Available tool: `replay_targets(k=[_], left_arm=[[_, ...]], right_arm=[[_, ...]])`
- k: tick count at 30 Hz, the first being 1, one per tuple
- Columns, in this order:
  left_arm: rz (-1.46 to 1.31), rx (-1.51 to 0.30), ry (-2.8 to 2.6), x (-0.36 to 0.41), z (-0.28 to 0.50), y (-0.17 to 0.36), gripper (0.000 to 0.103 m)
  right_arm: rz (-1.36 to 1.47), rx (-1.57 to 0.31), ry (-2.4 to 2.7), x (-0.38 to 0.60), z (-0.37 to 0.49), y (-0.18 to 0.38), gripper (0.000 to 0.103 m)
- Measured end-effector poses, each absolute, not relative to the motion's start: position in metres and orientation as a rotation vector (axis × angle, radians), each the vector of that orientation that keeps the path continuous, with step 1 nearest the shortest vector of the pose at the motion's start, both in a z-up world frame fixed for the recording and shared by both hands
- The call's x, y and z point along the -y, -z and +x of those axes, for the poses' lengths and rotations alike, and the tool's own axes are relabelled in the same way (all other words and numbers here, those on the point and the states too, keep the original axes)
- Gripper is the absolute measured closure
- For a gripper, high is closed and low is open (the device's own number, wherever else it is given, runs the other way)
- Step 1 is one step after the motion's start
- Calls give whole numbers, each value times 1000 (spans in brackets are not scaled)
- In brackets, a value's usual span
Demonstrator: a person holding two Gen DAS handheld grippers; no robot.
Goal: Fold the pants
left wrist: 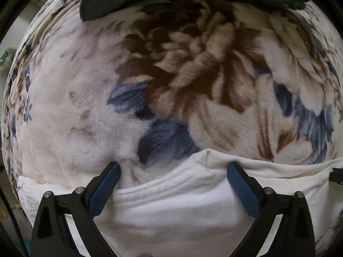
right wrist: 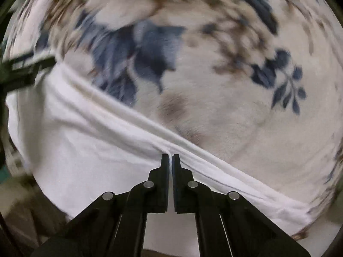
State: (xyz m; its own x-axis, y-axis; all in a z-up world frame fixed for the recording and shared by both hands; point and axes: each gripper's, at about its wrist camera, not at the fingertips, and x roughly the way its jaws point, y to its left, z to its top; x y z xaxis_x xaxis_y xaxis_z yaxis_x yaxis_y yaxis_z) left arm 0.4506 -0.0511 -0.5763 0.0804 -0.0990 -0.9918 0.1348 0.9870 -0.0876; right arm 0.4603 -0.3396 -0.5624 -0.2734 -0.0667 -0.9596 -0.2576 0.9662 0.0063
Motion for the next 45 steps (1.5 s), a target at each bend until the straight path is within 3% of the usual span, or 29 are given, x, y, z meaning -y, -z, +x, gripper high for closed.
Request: replay_targets(k=[7, 10, 11, 12, 13, 14, 15, 22, 28, 37, 45], left_arm=[[38, -1482, 158, 52, 462, 589, 0], [22, -1446, 129, 50, 461, 565, 0], [7, -1428, 129, 49, 457, 553, 0], [-6, -1414, 133, 48, 454, 545, 0], [-21, -1393, 144, 48, 450, 534, 0], [-21, -1372, 159, 50, 441, 521, 0], [-9, -1363, 163, 54, 433, 512, 0], [24, -1384, 217, 107, 400, 455, 0], [46, -1409, 282, 185, 359, 428, 0], [119, -1399, 335, 252, 330, 408, 0], [160, -1406, 370, 279, 317, 405, 0]], right_arm=[[-70, -1809, -91, 386, 445, 560, 100], [44, -1781, -63, 424, 446, 536, 93], [125, -1745, -48, 440, 441, 521, 81], [173, -1714, -34, 452, 434, 510, 59], [235, -1668, -7, 469, 424, 494, 46], [282, -1631, 19, 485, 414, 480, 24], [353, -1572, 51, 507, 399, 462, 19], [642, -1255, 430, 601, 236, 395, 13], [996, -1149, 612, 674, 119, 447, 13], [1205, -885, 458, 694, 110, 519, 14], [1300, -673, 424, 696, 87, 509, 20]])
